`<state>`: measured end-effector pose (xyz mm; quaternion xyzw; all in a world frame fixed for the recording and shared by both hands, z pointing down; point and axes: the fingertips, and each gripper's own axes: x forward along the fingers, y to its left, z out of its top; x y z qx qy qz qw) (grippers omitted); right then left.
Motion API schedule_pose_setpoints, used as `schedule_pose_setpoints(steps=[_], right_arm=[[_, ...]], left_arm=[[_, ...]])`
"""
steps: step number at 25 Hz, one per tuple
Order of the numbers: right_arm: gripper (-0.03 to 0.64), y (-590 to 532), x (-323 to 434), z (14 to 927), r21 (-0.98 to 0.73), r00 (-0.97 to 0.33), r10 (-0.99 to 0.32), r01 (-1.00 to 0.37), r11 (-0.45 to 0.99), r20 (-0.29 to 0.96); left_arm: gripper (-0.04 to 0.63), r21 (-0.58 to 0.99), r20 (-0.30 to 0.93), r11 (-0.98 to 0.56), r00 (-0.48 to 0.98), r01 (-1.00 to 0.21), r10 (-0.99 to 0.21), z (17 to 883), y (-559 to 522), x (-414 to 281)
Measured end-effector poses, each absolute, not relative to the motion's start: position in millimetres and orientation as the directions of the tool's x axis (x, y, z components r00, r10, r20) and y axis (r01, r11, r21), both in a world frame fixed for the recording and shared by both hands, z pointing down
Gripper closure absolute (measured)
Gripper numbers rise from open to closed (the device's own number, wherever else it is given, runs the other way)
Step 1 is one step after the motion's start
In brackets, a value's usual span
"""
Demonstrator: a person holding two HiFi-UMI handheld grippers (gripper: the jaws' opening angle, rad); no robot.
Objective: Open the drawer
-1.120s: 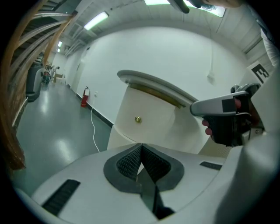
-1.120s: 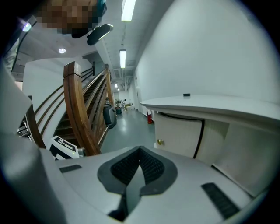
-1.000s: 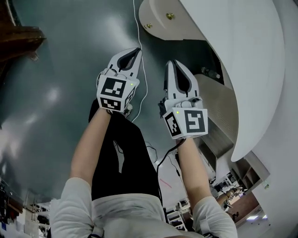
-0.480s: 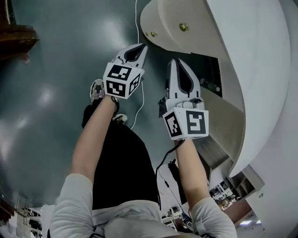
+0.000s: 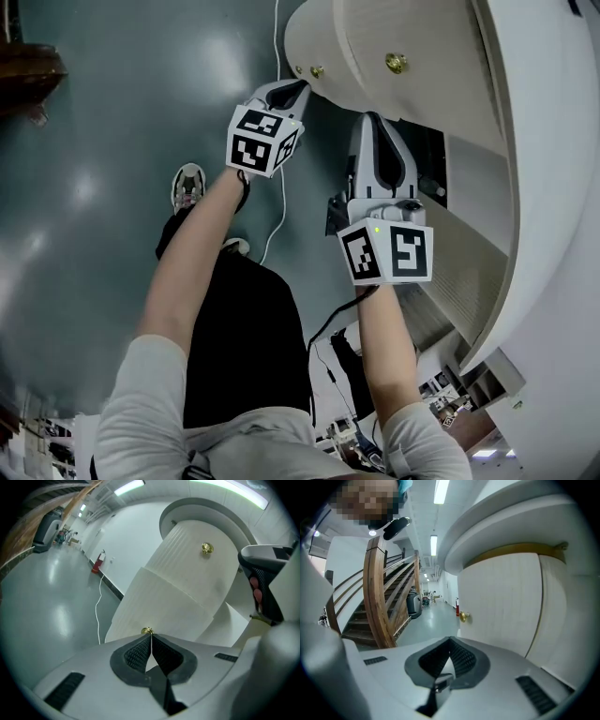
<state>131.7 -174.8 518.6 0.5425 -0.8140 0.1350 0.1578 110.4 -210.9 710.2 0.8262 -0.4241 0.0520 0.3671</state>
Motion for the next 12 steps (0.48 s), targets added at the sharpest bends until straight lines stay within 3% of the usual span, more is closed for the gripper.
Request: schedule_pose_setpoints(steps=[3,5,6,12], right_arm=[[0.604,-181.4,135.6,526.0,-0.055,-0.352,-0.847,-0.931,0.361,0.397],[0.603,-183.9,138.2,530.8,-0.049,-0.345,-0.849,-0.933,0.356,0.399],[0.603,-185.0,139.8,532.4,-0.047,-0.341,-0.850,-0.935,0.353,0.401],[0.603,-185.8,150.9,536.7,-0.039,-0.323,-0.851,-0.940,0.338,0.414]], left_arm=[[0.561,0.597,0.369,-0.385,0.667,-0.704,-0.647,721.4,-218.3,121.1],[0.442,0.623,0.362,-0.388,0.690,-0.680,-0.627,728.3,-222.1,128.0],[0.421,0.634,0.359,-0.382,0.694,-0.672,-0.625,731.0,-224.6,129.3],[0.419,0.727,0.299,-0.285,0.661,-0.625,-0.688,735.6,-239.7,118.9]])
